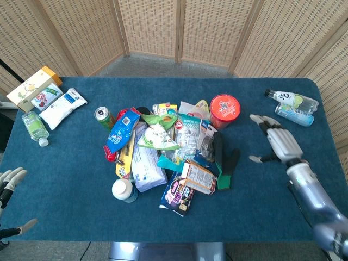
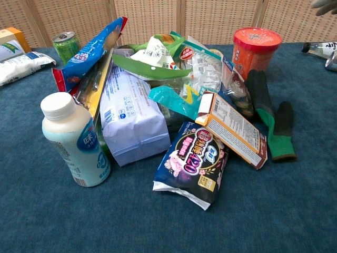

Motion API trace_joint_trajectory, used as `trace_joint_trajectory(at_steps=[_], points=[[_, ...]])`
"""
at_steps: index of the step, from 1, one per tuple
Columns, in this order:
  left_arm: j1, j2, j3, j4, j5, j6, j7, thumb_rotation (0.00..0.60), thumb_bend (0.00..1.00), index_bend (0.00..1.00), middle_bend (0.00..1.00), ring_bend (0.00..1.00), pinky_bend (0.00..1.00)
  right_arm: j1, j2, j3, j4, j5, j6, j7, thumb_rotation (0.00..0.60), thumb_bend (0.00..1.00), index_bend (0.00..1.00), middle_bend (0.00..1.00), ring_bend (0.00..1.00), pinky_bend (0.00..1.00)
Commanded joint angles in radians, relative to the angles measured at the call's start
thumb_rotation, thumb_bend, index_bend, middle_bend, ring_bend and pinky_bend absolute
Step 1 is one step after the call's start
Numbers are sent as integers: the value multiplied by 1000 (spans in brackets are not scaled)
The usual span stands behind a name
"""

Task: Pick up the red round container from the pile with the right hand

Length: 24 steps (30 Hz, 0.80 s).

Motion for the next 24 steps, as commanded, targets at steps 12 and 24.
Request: trace_joint_trajectory(at_steps=[12, 24], points=[[-19, -8, -23, 18, -63, -23, -18, 600, 0, 57, 0, 0, 0, 385, -277, 2, 437, 373, -260, -318, 600, 0, 0, 0, 0, 0], [-40, -24, -59, 25, -171, -53, 1, 600, 0, 57, 0, 0, 0, 509, -442, -58, 752, 458, -430, -324, 600, 0, 0, 0, 0, 0]])
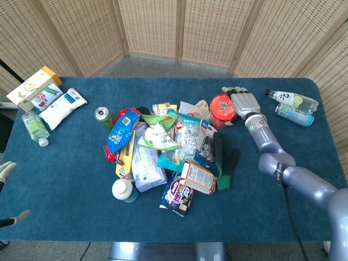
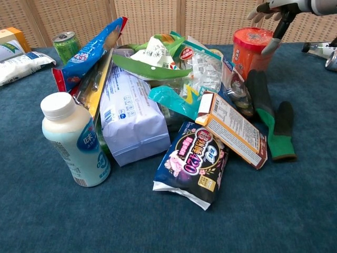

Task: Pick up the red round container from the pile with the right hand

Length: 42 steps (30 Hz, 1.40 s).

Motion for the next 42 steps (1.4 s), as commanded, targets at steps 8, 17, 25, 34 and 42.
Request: trace_joint_trajectory(at_steps=[8, 17, 25, 34, 42], points=[[-14, -12, -15, 6, -41, -24, 14, 600, 0, 57, 0, 0, 0, 7, -125, 16, 161, -118, 25, 118, 600, 0, 112, 383, 204, 459], [-19, -15, -14, 4, -38, -37, 19, 600, 0, 57, 0, 0, 0, -44, -101, 31, 130, -300, 94, 253, 600, 107, 598, 1000, 745, 1000], [-19, -4, -11, 4, -21, -37, -11, 600, 0, 57, 0, 0, 0, -79, 23, 64, -40, -320, 185, 240, 600, 112, 613, 1000, 748, 1000], [-22, 24, -8, 24, -11, -42, -104, 600, 0, 58, 0, 0, 0, -97, 215, 123, -365, -185, 326, 59, 600, 122, 630, 1000, 747, 1000], [-1, 55, 2, 33, 41, 7, -175, 600, 0, 58, 0, 0, 0, -76, 326, 179, -580, -27, 449, -81, 600, 117, 626, 1000, 747, 1000]])
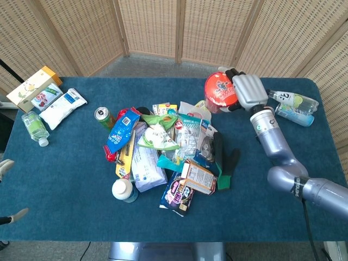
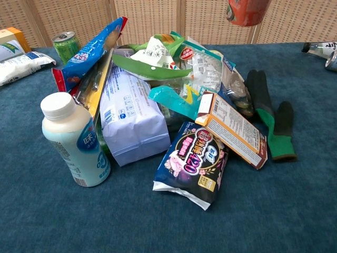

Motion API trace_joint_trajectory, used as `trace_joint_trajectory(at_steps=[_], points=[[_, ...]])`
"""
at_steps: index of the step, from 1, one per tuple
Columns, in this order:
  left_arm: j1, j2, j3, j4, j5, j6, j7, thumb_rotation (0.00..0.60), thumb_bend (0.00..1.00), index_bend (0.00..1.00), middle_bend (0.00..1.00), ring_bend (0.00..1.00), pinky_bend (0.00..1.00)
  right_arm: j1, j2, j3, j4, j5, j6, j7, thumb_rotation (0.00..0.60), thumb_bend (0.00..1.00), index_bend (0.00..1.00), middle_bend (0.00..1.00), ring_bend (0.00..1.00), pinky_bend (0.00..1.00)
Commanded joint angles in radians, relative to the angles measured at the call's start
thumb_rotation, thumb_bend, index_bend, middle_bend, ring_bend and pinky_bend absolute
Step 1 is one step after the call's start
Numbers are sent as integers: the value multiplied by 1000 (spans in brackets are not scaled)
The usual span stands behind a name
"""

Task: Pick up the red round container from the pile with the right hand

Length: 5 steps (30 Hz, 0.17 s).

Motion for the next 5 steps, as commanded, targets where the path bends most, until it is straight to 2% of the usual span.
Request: trace_joint_trajectory(at_steps=[1, 5], points=[[10, 13, 6, 4, 23, 20, -23, 600, 0, 57, 0, 0, 0, 13, 58, 36, -94, 82, 69, -67, 600, 116, 626, 1000, 747, 1000], [15, 18, 11, 4, 40, 29, -32, 600, 0, 57, 0, 0, 0, 21, 82, 41, -137, 116, 94, -100, 600, 115, 626, 1000, 747, 1000]])
